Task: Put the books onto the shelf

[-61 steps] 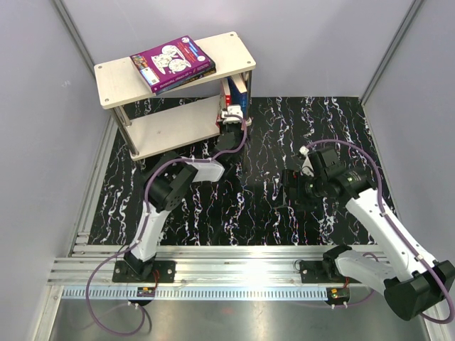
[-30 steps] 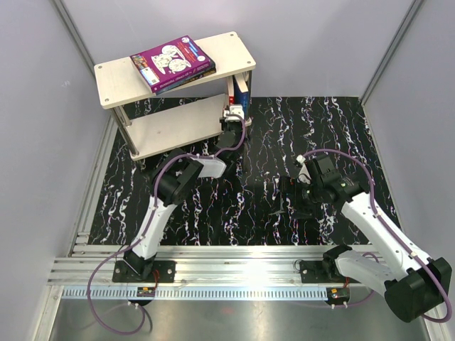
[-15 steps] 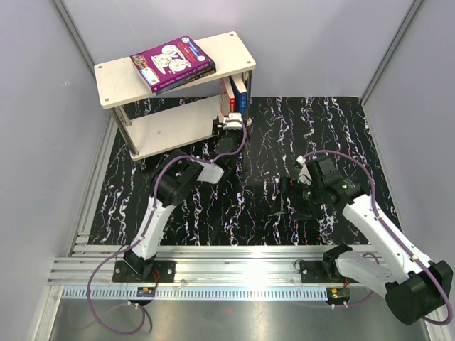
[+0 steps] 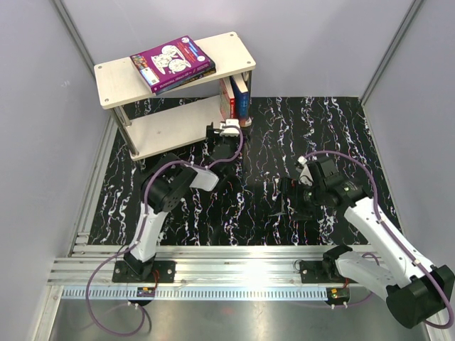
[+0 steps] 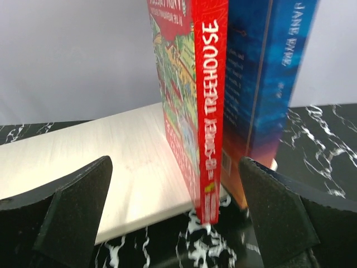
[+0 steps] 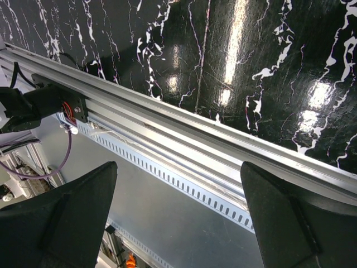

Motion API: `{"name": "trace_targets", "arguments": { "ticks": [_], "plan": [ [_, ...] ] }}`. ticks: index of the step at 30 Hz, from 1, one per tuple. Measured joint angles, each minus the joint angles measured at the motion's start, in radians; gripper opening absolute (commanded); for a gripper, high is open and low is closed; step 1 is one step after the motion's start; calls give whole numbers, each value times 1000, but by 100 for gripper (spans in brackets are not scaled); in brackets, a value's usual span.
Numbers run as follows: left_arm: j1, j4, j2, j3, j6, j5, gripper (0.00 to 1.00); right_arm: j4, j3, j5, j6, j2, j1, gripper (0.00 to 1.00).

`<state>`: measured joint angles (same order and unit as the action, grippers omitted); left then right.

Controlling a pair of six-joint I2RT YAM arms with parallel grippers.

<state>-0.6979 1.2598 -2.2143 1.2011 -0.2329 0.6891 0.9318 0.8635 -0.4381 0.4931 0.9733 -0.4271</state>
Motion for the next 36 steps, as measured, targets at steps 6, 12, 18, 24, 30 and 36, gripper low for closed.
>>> {"name": "trace_targets", "arguments": {
  "ticks": [6, 12, 18, 24, 30, 36],
  "plan": [
    [-51, 0, 174, -247, 49, 54, 99, 0, 0, 2, 11, -36, 0, 100],
    [-167, -57, 381, -467, 208, 90, 99, 1, 0, 4, 29, -100, 0, 100],
    [-241, -644, 682, -421, 639, -15, 99, 8, 51, 39, 42, -149, 1, 100],
    [-396, -1277, 832, -258, 866, -23, 99, 11, 228, 139, 34, -198, 2, 100],
    [-510, -1825, 1052, -93, 1056, 85, 99, 1, 352, 237, 55, -297, 3, 100],
    [-509, -2285, 1225, 56, 1193, 240, 99, 10, 351, 263, 102, -345, 3, 100]
  ]
}}
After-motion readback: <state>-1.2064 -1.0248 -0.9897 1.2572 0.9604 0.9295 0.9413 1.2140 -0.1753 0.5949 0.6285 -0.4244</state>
